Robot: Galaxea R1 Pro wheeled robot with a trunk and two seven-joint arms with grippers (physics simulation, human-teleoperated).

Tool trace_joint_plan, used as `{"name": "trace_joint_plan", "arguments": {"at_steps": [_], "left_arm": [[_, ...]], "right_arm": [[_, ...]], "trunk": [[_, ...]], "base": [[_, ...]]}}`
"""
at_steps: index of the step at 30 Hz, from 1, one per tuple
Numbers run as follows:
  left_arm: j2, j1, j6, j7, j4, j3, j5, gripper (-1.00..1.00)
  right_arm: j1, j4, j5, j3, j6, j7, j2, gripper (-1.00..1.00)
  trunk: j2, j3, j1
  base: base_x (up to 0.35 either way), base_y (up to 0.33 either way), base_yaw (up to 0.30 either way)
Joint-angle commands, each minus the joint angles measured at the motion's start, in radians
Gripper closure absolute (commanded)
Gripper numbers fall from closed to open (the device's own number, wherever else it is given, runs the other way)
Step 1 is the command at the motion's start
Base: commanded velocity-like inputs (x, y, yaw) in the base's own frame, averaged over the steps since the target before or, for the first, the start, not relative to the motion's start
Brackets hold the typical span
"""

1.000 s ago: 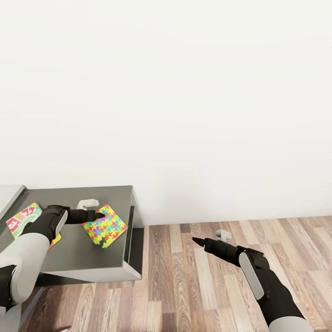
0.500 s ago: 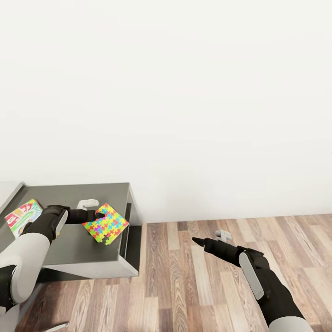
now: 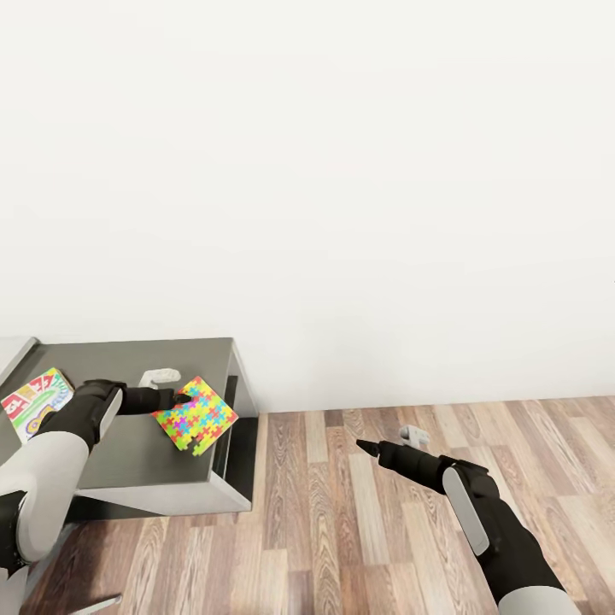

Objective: Put all the toys in the child's room - the three board games (two on the bed and one on the table), the two jigsaw puzzles on the table, and the tennis ball on the table - inside the toy box on the table in the child's room.

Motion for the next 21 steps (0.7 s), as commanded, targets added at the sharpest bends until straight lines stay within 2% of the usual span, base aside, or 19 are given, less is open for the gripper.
{"name": "trace_joint_plan", "arguments": {"at_steps": [1,4,7,10,11,14,16,17,18,20,21], "left_arm": [[0.004,-0.001,0.005,-0.009,-0.007,0.021,-0.01,-1.0],[0.01,0.0,0.006,-0.01,-0.028,0.086,-0.01,-1.0],[0.016,0.0,0.009,-0.011,-0.055,0.169,-0.01,-1.0],[0.025,0.001,0.015,-0.015,-0.091,0.228,-0.01,-1.0],[0.029,0.001,0.026,-0.017,-0.112,0.254,-0.009,-1.0],[0.038,0.003,0.081,-0.034,-0.164,0.301,-0.008,-1.0],[0.042,0.007,0.149,-0.108,-0.232,0.339,-0.008,-1.0],[0.043,0.008,0.163,-0.137,-0.251,0.346,-0.008,-1.0],[0.047,0.011,0.189,-0.207,-0.288,0.357,-0.01,-1.0],[0.054,0.015,0.213,-0.287,-0.321,0.364,-0.011,-1.0],[0.064,0.025,0.239,-0.373,-0.349,0.368,-0.013,-1.0]], "right_arm": [[-0.001,-0.001,-0.001,-0.002,0.006,0.003,0.0,-1.0],[-0.001,-0.001,-0.001,-0.002,0.006,0.002,0.0,-1.0],[-0.001,-0.001,-0.001,-0.002,0.006,0.002,0.001,-1.0],[-0.001,-0.001,-0.001,-0.002,0.006,0.002,0.001,-1.0],[-0.001,-0.001,-0.001,-0.002,0.006,0.002,0.001,-1.0],[-0.001,-0.001,-0.001,-0.002,0.006,0.002,0.001,-1.0],[-0.001,-0.002,-0.001,-0.002,0.006,0.002,0.001,-1.0],[-0.001,-0.002,-0.001,-0.002,0.006,0.002,0.001,-1.0],[-0.001,-0.002,-0.002,-0.002,0.006,0.002,0.001,-1.0],[-0.001,-0.002,-0.002,-0.002,0.006,0.002,0.001,-1.0],[-0.001,-0.003,-0.003,-0.002,0.006,0.003,0.001,-1.0]], "trunk": [[-0.002,-0.002,0.001],[-0.002,-0.002,0.001],[-0.002,-0.002,0.001],[-0.002,-0.002,0.001],[-0.002,-0.002,0.001],[-0.002,-0.002,0.001],[-0.002,-0.002,0.001],[-0.002,-0.002,0.001],[-0.002,-0.002,0.001],[-0.002,-0.002,0.001],[-0.002,-0.002,0.001]], "base": [[0.0,-0.003,0.0],[0.0,-0.001,0.0],[0.0,0.0,0.0],[0.0,0.0,0.0],[0.0,0.0,0.0],[0.0,0.0,0.0],[0.0,0.0,0.0],[0.0,0.0,0.0],[0.0,0.0,0.0],[0.0,0.0,0.0],[0.0,0.0,0.0]]}}
